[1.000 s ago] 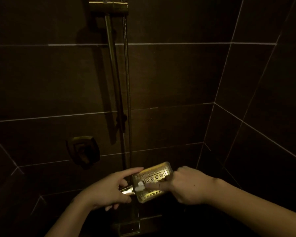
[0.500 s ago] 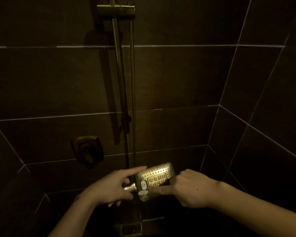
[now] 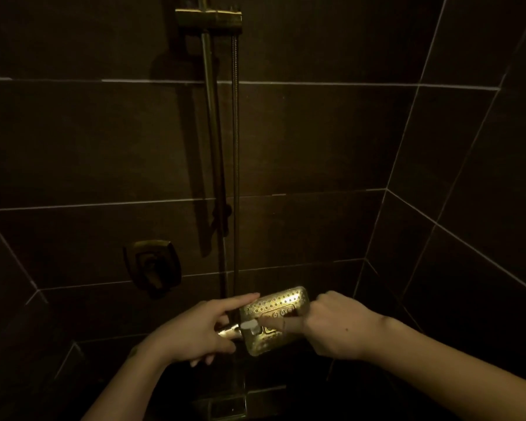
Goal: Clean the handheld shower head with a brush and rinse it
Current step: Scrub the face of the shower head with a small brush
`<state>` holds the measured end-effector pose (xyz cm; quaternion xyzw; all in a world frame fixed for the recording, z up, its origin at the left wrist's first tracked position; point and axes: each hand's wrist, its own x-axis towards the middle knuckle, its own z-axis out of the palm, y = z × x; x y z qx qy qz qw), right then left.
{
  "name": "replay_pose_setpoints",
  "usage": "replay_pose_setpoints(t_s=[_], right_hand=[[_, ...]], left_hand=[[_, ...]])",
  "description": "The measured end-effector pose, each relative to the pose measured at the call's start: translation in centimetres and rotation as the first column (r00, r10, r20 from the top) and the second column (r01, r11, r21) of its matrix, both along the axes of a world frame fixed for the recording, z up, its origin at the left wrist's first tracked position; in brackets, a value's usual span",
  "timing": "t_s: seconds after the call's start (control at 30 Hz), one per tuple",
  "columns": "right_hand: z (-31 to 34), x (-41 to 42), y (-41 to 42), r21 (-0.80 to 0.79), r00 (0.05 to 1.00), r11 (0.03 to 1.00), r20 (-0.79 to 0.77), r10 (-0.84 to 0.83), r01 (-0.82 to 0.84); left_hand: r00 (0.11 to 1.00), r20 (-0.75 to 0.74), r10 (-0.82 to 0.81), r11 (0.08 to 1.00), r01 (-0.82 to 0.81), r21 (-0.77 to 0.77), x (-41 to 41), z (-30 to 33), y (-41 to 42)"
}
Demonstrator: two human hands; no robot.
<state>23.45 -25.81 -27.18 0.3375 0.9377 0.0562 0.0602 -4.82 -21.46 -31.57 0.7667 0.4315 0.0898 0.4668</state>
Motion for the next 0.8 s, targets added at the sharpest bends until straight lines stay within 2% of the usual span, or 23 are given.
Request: replay_pose_setpoints(t_s=[0.1,0.17,0.23,0.33,0.43,0.53,0.63,0.73,0.8], right_hand=[[-0.3,-0.1,-0.4,-0.097,0.998,0.995,0.057,0.029,-0.023],[-0.3,0.4,0.0,-0.045,0.999,0.999,0.041,0.000,0.002],[-0.1,1.0,0.4,0.030,0.994,0.995,-0.042,-0.097,0.098],[-0.5,2.0,0.3,0.045,0.940,0.957,-0.207,-0.272,0.287],[-1.2,2.3,0.1,0.060,0.881,0.913,-0.296,-0.369,0.402],[-1.6,2.2,0.1,0.065,0.850,0.886,-0.321,-0.417,0.459],[-2.4,1.9,-0.2,-0.026,0.858,0.900,-0.293,-0.422,0.434],[-4.2,1.4,-1.1,-0.150,0.913,0.941,-0.239,-0.332,0.303],[-4.4,1.5,-1.2,-0.134,0.912,0.946,-0.256,-0.322,0.296]], left_hand=[[0.998,0.046,0.042,0.999,-0.042,-0.003,-0.4,-0.3,0.2],[0.991,0.099,0.088,0.996,-0.086,-0.021,-0.5,-0.6,0.0],[0.966,0.197,0.166,0.986,-0.159,-0.051,-0.5,-1.3,-0.3],[0.873,0.378,0.309,0.951,-0.286,-0.119,-0.4,-2.6,-1.1],[0.825,0.428,0.370,0.928,-0.350,-0.127,0.1,-3.6,-1.9],[0.793,0.452,0.408,0.910,-0.391,-0.134,0.7,-4.3,-2.3],[0.760,0.472,0.446,0.889,-0.437,-0.136,1.2,-4.7,-2.5],[0.727,0.491,0.480,0.871,-0.463,-0.166,1.1,-4.8,-2.6],[0.727,0.497,0.474,0.875,-0.451,-0.175,1.1,-4.5,-2.7]])
